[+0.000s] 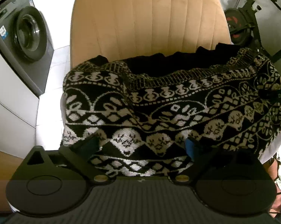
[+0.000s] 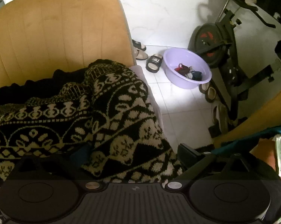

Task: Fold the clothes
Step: 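Lower the sweater onto the clothes stack and open both grippers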

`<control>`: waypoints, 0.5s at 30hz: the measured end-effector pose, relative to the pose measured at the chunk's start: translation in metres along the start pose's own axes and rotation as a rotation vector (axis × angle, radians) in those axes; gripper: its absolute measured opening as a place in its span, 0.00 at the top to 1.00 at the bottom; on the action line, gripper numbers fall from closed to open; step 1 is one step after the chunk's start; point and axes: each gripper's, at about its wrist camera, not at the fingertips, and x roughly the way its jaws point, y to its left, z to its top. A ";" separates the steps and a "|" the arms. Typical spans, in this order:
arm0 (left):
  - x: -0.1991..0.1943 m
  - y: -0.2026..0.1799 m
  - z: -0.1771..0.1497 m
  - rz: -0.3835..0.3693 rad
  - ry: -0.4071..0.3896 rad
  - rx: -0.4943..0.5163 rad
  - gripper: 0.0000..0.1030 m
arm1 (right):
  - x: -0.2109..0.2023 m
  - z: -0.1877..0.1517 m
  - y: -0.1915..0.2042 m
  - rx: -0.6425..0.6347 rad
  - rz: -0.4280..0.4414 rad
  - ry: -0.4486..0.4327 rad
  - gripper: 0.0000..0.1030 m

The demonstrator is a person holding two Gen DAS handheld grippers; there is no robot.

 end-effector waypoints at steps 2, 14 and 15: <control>0.002 -0.004 0.000 0.023 0.006 0.001 0.00 | 0.001 0.001 -0.002 0.003 0.009 0.007 0.02; -0.053 -0.027 -0.005 0.122 -0.030 -0.128 0.00 | -0.096 -0.015 -0.042 0.065 0.218 -0.070 0.01; -0.059 -0.030 -0.009 0.135 -0.032 -0.144 0.00 | -0.106 -0.018 -0.046 0.063 0.225 -0.085 0.01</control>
